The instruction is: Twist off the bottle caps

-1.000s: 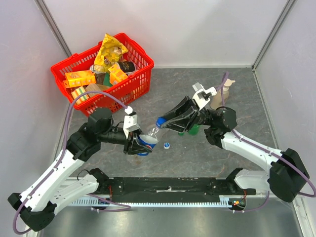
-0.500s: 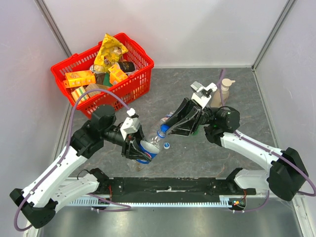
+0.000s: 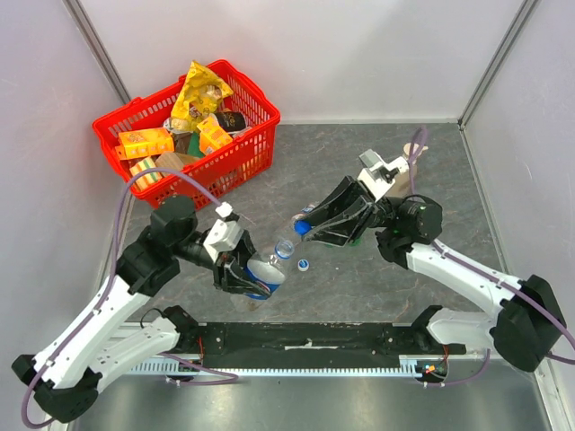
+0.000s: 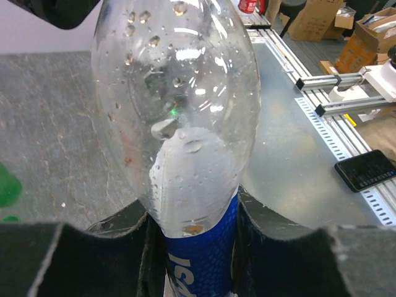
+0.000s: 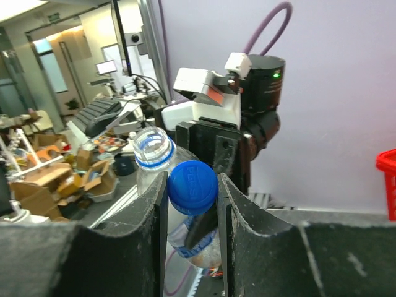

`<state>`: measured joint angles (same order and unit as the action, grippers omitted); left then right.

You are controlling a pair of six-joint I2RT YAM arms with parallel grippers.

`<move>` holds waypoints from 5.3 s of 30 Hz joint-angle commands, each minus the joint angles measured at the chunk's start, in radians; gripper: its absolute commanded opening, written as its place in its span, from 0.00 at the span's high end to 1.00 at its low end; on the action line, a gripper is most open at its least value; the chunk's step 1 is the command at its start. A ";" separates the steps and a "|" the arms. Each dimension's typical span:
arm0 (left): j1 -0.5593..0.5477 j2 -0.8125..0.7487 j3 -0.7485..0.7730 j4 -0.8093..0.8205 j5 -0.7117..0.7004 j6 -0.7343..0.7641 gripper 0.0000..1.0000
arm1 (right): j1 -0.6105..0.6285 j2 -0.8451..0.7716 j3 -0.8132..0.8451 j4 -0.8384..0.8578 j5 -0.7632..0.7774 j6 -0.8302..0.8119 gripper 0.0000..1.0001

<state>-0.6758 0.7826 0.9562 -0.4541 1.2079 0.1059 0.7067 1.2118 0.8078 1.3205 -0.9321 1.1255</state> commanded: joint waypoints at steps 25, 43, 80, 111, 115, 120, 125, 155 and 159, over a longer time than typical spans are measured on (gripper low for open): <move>-0.005 -0.266 -0.270 0.489 -0.896 -0.173 0.98 | -0.013 -0.294 -0.136 -1.000 0.453 -0.733 1.00; -0.007 -0.086 -0.562 0.971 -1.347 -0.135 0.98 | 0.007 -0.258 -0.301 -1.207 0.682 -0.753 1.00; -0.004 0.500 -0.780 1.713 -1.335 -0.049 0.96 | 0.050 -0.173 -0.538 -1.164 0.924 -0.552 0.74; -0.005 0.687 -0.873 2.000 -1.397 -0.058 0.43 | 0.050 -0.215 -0.527 -1.207 0.926 -0.563 0.23; -0.007 0.666 -0.893 1.997 -1.400 -0.069 0.29 | 0.051 -0.219 -0.526 -1.212 0.923 -0.564 0.22; -0.007 0.610 -0.915 1.964 -1.410 -0.077 0.25 | 0.051 -0.227 -0.529 -1.213 0.923 -0.566 0.22; -0.007 0.508 -0.919 1.869 -1.404 -0.080 0.23 | 0.051 -0.232 -0.529 -1.213 0.921 -0.566 0.21; -0.007 -0.052 -0.714 1.085 -1.308 -0.184 0.19 | 0.051 -0.356 -0.539 -1.221 0.834 -0.602 0.02; -0.007 -0.132 -0.602 0.864 -1.302 -0.239 0.14 | 0.051 -0.425 -0.512 -1.219 0.739 -0.619 0.02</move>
<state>-0.6769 0.7136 0.2398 0.6525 -0.1200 -0.0490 0.7509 0.8494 0.2680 0.0883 -0.0978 0.5385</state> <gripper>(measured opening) 0.852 0.979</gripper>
